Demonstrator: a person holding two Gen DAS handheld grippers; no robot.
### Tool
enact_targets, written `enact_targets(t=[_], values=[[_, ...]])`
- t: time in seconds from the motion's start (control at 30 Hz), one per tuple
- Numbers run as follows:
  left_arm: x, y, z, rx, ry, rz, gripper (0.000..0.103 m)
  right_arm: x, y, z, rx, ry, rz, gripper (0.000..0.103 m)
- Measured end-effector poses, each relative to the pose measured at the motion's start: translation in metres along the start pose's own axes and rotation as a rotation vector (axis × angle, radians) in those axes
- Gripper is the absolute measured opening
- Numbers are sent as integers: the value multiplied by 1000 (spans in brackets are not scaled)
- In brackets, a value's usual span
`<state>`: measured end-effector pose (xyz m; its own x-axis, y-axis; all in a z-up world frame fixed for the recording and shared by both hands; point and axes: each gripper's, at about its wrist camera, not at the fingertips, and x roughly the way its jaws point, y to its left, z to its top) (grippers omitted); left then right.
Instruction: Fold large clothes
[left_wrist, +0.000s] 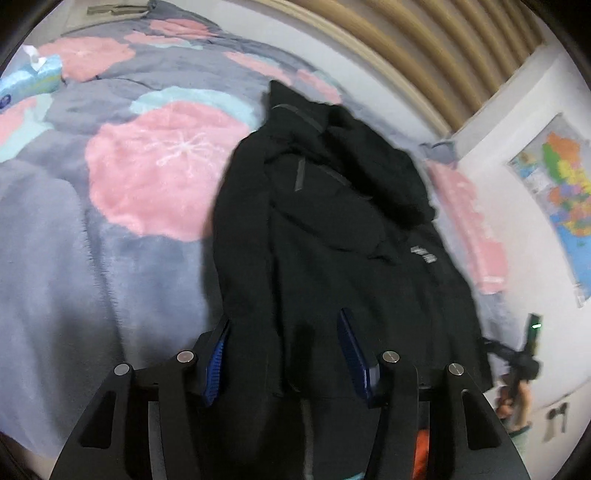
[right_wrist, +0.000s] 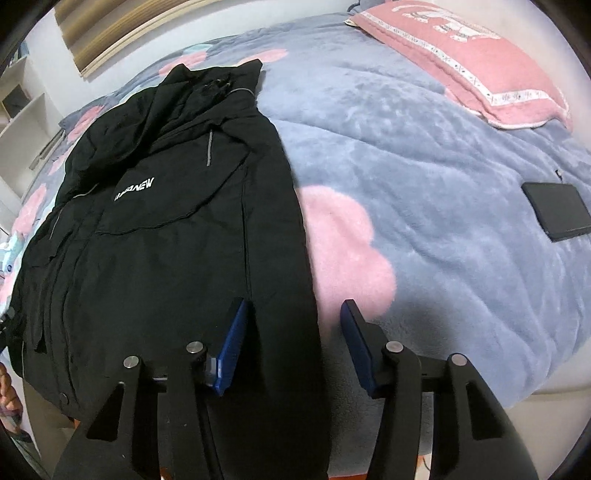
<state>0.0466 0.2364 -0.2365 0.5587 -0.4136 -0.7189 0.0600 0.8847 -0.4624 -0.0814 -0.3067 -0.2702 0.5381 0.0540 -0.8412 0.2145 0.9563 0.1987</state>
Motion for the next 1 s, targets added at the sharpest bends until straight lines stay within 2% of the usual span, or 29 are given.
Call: enact_targets(t=[0.1, 0.2, 0.23, 0.27, 0.33, 0.43, 0.5, 0.6, 0.73, 0.83, 0.93, 1.0], values=[[16, 4, -6, 5, 40, 39, 55, 3, -6, -1, 25, 13, 39, 56], [16, 1, -9, 14, 26, 30, 55, 3, -5, -1, 23, 32, 62, 56], [14, -2, -9, 17, 23, 12, 54, 2, -4, -2, 16, 39, 64, 54], [12, -4, -9, 17, 19, -17, 49, -2, 1, -5, 1, 40, 74, 45], [1, -14, -8, 21, 5, -88, 47, -12, 10, -7, -32, 31, 67, 39], [-17, -27, -4, 27, -28, -208, 47, -37, 23, -8, -58, -1, 163, 38], [-20, -31, -3, 28, -29, -241, 47, -43, 31, -7, -75, 3, 184, 38], [-8, -27, -14, 16, 4, -211, 47, -34, 33, -11, -72, 40, 177, 38], [10, -17, -45, -11, 82, -168, 47, -10, 28, -31, -51, 130, 171, 39], [5, -15, -59, -3, 69, -139, 46, -13, 31, -43, -73, 132, 185, 41], [2, -21, -55, -6, 60, -129, 47, -17, 38, -44, -99, 141, 192, 41], [3, -28, -52, 14, 53, -105, 47, -26, 46, -43, -108, 121, 230, 41]])
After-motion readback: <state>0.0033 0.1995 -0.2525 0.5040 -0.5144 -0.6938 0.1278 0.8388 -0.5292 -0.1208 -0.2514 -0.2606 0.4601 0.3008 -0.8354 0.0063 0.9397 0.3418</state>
